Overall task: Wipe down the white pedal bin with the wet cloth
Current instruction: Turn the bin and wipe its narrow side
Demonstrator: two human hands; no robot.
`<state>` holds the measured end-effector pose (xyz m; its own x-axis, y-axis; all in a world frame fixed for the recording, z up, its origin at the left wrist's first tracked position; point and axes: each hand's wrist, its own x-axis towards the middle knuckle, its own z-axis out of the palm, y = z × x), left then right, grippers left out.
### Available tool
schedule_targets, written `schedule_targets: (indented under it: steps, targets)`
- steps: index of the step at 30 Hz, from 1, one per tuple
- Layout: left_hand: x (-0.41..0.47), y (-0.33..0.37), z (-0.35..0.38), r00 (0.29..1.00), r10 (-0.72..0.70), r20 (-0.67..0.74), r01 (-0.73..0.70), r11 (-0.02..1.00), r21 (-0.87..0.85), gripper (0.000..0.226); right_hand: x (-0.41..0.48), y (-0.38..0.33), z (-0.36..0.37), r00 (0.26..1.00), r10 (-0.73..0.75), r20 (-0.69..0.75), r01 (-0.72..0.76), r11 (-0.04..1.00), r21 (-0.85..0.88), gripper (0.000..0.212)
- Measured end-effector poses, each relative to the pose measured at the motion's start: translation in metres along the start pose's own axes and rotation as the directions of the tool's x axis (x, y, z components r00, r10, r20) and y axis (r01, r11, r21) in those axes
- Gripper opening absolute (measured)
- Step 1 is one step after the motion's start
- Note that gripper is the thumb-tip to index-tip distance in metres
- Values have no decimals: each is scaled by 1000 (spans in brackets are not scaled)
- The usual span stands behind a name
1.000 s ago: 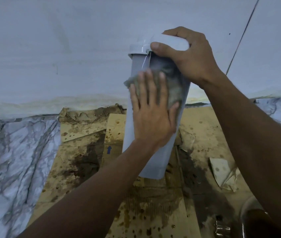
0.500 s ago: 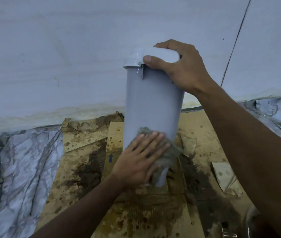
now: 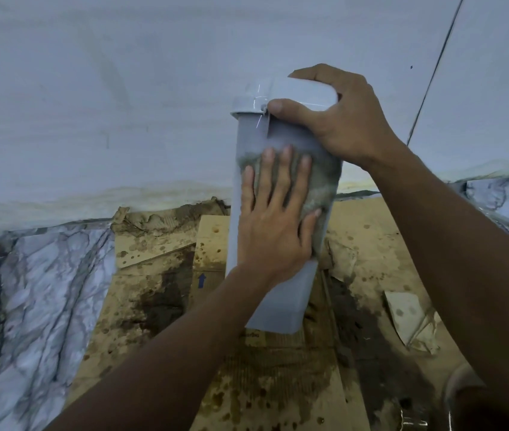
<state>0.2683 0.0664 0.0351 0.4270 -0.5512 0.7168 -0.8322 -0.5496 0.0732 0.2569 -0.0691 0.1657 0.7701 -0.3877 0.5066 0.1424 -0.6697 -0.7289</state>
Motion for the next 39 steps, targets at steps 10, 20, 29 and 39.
schedule_targets:
  steps: [10,20,29,39]
  targets:
    - [-99,-41,10,910,356,214,-378,922,77,66,0,-2,-4,999,24,32,-24,1000,-13,70]
    - [7,-18,-7,960,-262,-100,242,953,-181,69,1,-6,2,999,-5,43,6,1000,-29,65]
    - [-41,-13,4,944,282,172,-301,949,92,67,-3,-3,-3,999,29,39,-29,1000,-2,65]
    - [-124,-56,13,635,640,432,-721,692,33,63,-3,-2,-4,999,30,27,-30,1000,-5,67]
